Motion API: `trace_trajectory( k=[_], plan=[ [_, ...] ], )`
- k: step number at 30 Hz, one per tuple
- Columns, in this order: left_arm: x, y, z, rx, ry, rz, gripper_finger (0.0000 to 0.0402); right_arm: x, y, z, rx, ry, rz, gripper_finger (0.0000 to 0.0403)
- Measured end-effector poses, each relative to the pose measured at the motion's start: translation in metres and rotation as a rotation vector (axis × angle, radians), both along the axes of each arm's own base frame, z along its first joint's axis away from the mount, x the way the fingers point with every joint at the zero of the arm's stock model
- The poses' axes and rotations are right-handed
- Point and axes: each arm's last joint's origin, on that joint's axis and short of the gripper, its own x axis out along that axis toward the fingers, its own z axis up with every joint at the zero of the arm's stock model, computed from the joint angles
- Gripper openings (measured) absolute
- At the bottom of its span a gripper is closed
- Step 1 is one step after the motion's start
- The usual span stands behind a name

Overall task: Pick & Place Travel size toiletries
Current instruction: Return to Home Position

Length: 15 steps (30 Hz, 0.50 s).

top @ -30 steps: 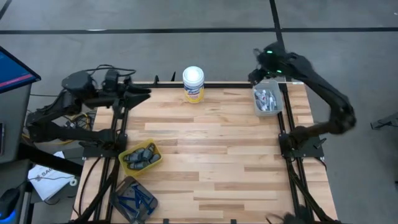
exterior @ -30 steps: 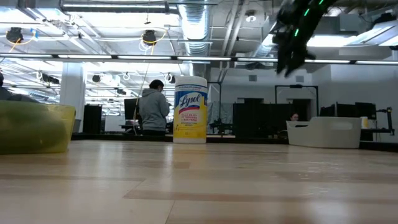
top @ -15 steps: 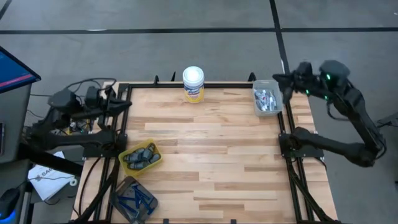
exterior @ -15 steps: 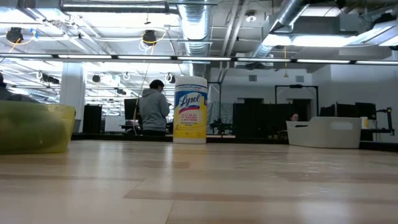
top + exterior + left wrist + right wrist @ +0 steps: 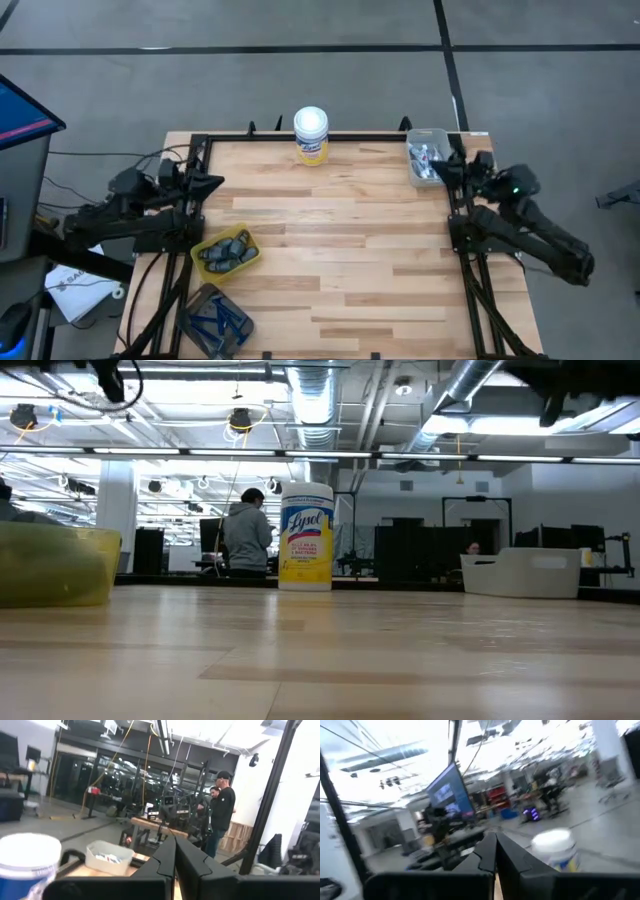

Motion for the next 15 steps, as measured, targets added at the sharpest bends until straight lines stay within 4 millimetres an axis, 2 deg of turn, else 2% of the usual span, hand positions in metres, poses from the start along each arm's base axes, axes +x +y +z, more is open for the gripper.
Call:
trace_trajectory(
  k=[2,7,10,13,15],
  plan=[
    [0.003,0.001,-0.012,-0.035,-0.004,-0.01,0.0001,0.001,0.001,-0.02,0.04,-0.016,0.025,0.0001],
    [0.01,0.002,-0.04,-0.114,0.016,-0.027,0.0001,0.005,0.002,-0.049,0.085,-0.028,0.071,0.0001],
    [0.014,0.003,-0.053,-0.126,0.022,-0.032,0.0001,0.008,0.001,-0.055,0.08,-0.006,0.083,0.0],
    [0.019,0.004,-0.066,-0.134,0.03,-0.032,0.0001,0.015,0.0,-0.073,0.111,0.046,0.105,0.0],
    [0.021,0.004,-0.074,-0.153,0.027,-0.036,0.0001,0.017,0.001,-0.077,0.101,0.033,0.121,0.0]
  ],
)
